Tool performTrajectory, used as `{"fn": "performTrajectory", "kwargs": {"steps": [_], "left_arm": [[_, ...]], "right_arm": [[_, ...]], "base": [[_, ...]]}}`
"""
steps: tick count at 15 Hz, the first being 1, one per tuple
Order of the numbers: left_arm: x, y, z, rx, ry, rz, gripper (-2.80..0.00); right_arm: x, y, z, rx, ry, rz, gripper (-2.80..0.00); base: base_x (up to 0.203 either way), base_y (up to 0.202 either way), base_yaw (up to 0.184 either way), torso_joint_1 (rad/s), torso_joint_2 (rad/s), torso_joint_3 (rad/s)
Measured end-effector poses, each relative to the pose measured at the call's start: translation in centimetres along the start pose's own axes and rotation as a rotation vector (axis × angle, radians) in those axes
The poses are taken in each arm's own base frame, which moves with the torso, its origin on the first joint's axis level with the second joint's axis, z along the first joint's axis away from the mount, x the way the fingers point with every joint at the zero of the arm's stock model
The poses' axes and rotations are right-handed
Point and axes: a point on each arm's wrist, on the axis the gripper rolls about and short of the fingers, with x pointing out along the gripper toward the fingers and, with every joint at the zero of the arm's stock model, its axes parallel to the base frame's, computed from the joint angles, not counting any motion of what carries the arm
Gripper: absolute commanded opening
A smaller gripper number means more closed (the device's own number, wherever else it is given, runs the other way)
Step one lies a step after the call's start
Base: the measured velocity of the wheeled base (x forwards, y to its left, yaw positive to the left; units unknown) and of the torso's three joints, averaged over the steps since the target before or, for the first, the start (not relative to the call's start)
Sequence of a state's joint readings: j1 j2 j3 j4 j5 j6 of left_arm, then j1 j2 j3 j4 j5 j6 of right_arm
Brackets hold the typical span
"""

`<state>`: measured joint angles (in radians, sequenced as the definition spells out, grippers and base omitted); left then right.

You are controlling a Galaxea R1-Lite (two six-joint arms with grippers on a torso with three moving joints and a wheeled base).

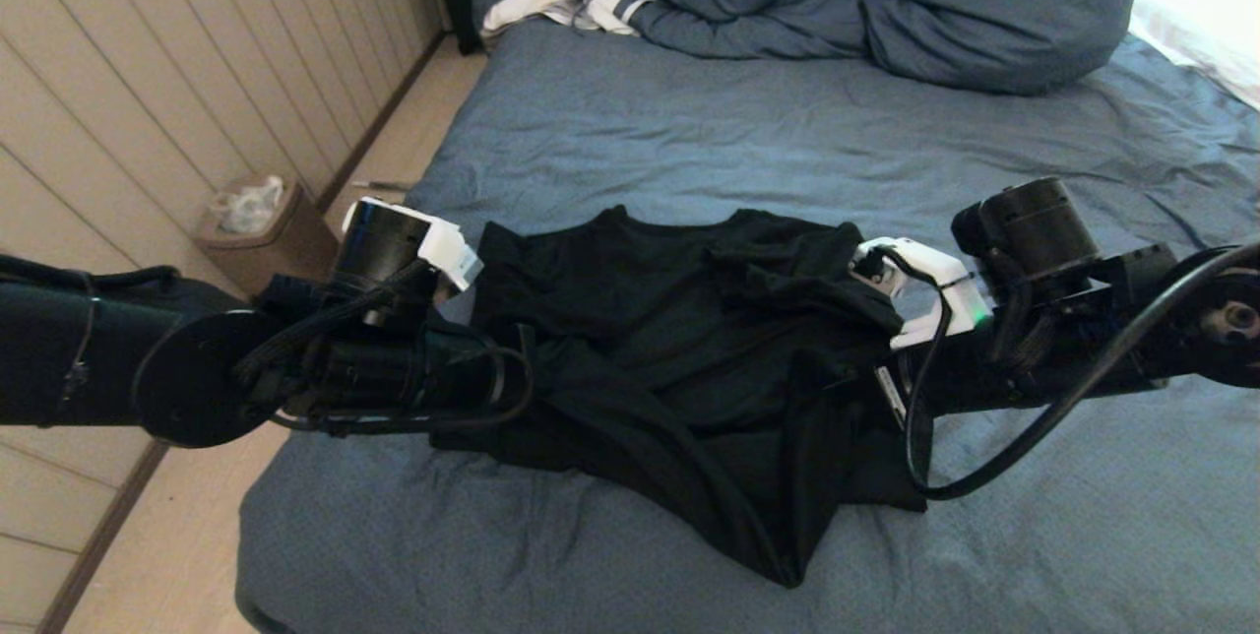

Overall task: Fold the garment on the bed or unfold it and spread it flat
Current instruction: Fold the black T-shirt

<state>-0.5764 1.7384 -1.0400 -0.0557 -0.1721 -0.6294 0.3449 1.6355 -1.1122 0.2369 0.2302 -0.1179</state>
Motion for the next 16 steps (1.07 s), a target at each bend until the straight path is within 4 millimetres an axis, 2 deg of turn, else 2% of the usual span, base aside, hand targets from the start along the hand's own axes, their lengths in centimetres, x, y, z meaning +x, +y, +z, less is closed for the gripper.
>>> {"fn": "performTrajectory", "kwargs": {"steps": [4, 7, 13, 16], "left_arm": [[-4.9, -0.1, -1.7, 0.014, -0.031, -0.026, -2.80], [-8.5, 0.3, -3.3, 0.014, -0.008, -0.012, -2.80], [-13.0, 1.2, -5.8, 0.013, -0.001, -0.010, -2.80], [-15.4, 1.2, -6.4, 0.018, -0.030, -0.025, -2.80]], "right_arm": [[-3.2, 1.0, -1.0, -0.017, -0.054, -0.002, -2.80], [-5.7, 1.9, -2.6, -0.029, -0.084, -0.003, -2.80], [-10.8, 3.5, -6.4, -0.036, -0.150, -0.010, -2.80], [-13.6, 4.3, -8.0, -0.043, -0.192, -0.014, -2.80]], "base": [[0.000, 0.000, 0.000, 0.000, 0.00, 0.000], [0.000, 0.000, 0.000, 0.000, 0.00, 0.000], [0.000, 0.000, 0.000, 0.000, 0.00, 0.000], [0.000, 0.000, 0.000, -0.002, 0.00, 0.012]]}}
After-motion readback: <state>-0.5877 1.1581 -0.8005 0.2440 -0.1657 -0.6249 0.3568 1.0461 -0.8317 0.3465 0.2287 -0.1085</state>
